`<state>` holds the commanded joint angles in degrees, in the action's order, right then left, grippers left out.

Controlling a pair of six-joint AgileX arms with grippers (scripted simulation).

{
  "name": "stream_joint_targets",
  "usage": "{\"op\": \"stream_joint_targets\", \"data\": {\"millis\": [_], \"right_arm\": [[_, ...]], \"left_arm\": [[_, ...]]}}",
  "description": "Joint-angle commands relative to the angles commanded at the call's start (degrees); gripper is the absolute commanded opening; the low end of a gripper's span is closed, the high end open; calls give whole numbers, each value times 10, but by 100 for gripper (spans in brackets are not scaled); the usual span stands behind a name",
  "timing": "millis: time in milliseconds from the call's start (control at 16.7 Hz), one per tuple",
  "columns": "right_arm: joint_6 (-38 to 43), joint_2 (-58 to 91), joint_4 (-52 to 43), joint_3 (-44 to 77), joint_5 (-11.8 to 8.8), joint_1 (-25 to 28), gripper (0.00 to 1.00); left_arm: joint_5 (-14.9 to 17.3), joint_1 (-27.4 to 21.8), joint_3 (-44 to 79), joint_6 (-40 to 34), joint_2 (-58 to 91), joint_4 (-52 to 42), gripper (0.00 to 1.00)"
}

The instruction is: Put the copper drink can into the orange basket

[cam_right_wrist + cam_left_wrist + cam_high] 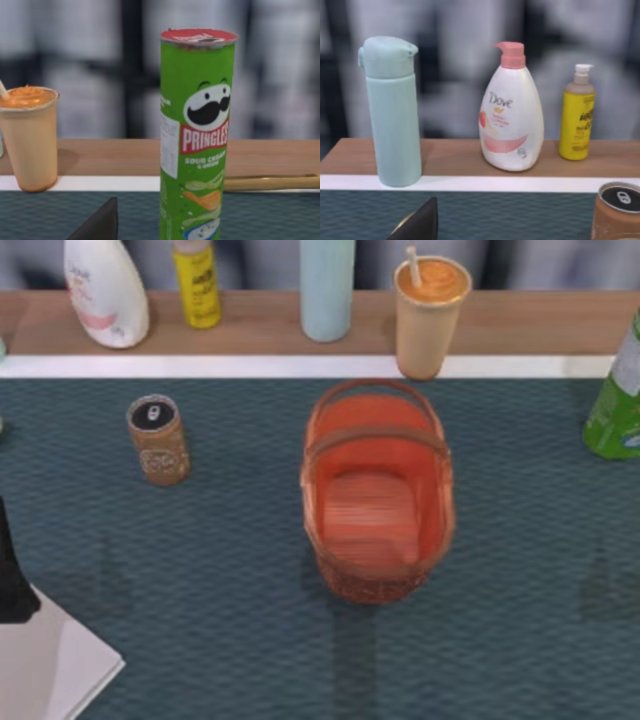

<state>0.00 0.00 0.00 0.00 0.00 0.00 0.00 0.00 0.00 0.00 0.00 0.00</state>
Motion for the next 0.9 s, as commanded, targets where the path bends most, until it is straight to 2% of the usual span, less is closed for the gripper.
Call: {"op": "stream_joint_targets", "data": {"millis": [240,420,660,900], "right_arm": [[0,0,0,0,0,0,100],[0,0,0,0,0,0,100],[0,0,0,0,0,0,100],[0,0,0,0,0,0,100]], "left_arm": [[0,-2,17,4,14,-8,100],[2,-10,82,22,71,-45,100],[9,-32,228,64,212,-136,100],[16,-59,408,120,414,-262,100]]}}
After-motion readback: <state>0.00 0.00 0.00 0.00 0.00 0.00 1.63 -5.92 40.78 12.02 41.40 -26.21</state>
